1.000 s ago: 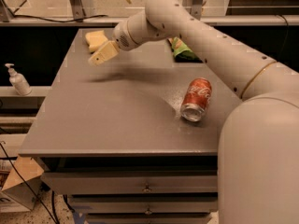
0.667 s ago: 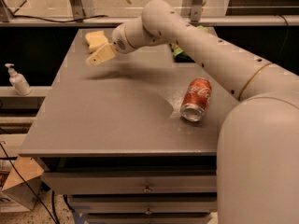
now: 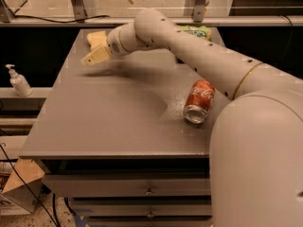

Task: Pick sponge

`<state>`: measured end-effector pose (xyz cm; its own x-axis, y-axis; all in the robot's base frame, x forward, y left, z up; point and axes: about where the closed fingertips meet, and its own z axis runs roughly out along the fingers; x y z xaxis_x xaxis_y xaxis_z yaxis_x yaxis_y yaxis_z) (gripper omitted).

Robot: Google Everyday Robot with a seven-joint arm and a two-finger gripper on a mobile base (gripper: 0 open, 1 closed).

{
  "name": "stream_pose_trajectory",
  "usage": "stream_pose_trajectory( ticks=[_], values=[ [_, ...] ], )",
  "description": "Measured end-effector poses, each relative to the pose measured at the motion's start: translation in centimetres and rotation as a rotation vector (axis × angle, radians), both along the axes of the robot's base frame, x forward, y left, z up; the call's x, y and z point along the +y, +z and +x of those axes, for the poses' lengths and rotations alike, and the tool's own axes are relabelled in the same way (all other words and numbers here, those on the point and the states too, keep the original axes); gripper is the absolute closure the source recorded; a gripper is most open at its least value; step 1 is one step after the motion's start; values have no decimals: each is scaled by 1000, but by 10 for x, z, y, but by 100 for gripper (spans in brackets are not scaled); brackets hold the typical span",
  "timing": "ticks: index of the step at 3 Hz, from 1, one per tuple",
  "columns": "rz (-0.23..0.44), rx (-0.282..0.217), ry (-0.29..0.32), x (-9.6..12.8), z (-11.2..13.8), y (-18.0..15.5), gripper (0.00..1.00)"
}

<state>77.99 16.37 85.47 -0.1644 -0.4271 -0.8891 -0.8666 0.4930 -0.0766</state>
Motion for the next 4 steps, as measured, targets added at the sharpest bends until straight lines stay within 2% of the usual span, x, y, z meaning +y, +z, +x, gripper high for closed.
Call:
stream_pose_trajectory(
  ticks=[2,4],
  values=[
    [13,-11,-19,20,23,-2,0],
    [38,6,-73,16,52,-6,0]
  ],
)
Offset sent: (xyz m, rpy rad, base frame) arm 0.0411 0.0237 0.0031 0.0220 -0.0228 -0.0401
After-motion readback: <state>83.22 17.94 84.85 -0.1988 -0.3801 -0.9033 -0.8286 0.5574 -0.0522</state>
